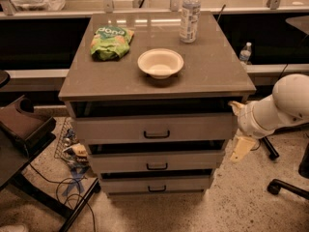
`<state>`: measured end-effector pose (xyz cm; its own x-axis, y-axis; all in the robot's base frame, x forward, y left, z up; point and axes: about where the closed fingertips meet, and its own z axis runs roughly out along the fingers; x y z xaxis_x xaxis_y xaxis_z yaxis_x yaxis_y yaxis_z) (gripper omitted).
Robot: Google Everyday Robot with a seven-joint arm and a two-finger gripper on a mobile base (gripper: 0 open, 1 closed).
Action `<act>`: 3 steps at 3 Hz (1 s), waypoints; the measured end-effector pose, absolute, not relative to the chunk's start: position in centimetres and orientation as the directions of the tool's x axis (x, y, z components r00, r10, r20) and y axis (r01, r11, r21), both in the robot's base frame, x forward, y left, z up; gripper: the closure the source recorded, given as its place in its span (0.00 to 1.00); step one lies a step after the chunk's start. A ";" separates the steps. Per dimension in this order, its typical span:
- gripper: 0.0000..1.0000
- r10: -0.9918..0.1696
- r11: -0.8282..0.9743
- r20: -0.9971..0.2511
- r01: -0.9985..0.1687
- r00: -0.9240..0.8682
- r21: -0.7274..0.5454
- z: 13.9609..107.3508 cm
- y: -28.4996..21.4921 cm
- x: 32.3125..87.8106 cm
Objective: Open top drawer
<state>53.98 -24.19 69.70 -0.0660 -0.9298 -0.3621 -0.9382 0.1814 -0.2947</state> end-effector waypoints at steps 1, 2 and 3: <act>0.00 -0.912 0.155 -0.408 -0.949 -0.030 -0.275 68.4 -22.1 55.0; 0.00 -0.894 0.137 -0.448 -0.958 -0.010 -0.252 67.0 -20.5 55.7; 0.13 -0.884 0.134 -0.467 -0.961 -0.006 -0.241 65.9 -19.6 55.9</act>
Offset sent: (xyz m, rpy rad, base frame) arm 0.0266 0.0538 -0.0409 0.1478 0.0472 0.1059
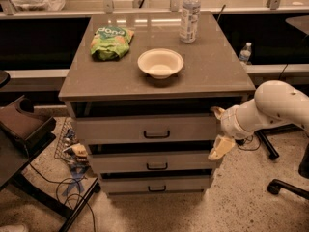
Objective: Open top drawer
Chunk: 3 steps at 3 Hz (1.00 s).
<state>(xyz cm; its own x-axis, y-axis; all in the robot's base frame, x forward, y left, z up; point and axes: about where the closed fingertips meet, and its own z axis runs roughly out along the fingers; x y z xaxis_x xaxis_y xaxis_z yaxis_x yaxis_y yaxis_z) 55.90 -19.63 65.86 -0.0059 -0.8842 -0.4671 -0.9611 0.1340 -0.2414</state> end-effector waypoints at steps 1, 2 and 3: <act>0.38 -0.884 0.132 -0.467 -0.962 -0.005 -0.239 65.7 -19.5 55.9; 0.61 -0.884 0.129 -0.468 -0.963 -0.004 -0.236 65.6 -19.4 55.8; 0.84 -0.884 0.129 -0.468 -0.963 -0.004 -0.236 65.6 -19.4 55.8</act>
Offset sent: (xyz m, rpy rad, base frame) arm -0.0003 0.0013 -0.0013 0.0004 0.0026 0.0026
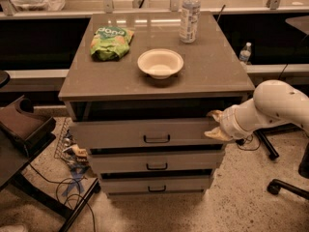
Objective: Open top drawer
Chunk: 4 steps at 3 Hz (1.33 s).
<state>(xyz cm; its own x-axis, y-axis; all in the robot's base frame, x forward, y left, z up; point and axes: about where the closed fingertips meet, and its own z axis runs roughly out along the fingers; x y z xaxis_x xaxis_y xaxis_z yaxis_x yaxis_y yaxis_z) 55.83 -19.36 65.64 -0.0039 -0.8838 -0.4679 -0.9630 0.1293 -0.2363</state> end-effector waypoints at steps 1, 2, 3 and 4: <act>1.00 -0.884 0.129 -0.468 -0.963 -0.004 -0.236 65.6 -19.4 55.8; 1.00 -0.884 0.130 -0.468 -0.963 -0.004 -0.236 66.1 -19.4 55.8; 1.00 -0.884 0.130 -0.468 -0.963 -0.004 -0.236 66.4 -19.4 55.8; 1.00 -0.884 0.130 -0.468 -0.963 -0.004 -0.237 66.5 -19.4 55.8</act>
Offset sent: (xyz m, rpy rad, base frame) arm -0.2481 -0.0753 0.0898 -0.2227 -0.0983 -0.4090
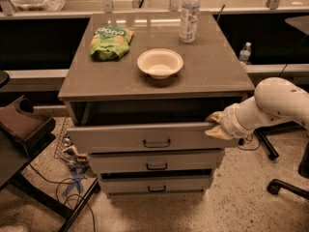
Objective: Open top drawer
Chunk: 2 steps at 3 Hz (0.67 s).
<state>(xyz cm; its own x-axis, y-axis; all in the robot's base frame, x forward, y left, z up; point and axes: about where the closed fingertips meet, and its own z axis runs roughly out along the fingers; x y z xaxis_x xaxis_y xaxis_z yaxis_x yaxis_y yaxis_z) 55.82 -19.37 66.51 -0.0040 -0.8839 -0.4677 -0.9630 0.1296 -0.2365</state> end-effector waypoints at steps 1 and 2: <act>1.00 -0.884 0.130 -0.468 -0.963 -0.004 -0.237 66.6 -19.4 55.8; 1.00 -0.884 0.130 -0.468 -0.963 -0.004 -0.237 66.6 -19.4 55.8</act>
Offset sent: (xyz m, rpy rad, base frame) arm -0.3800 -0.0393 0.0895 -0.3823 0.1150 -0.1803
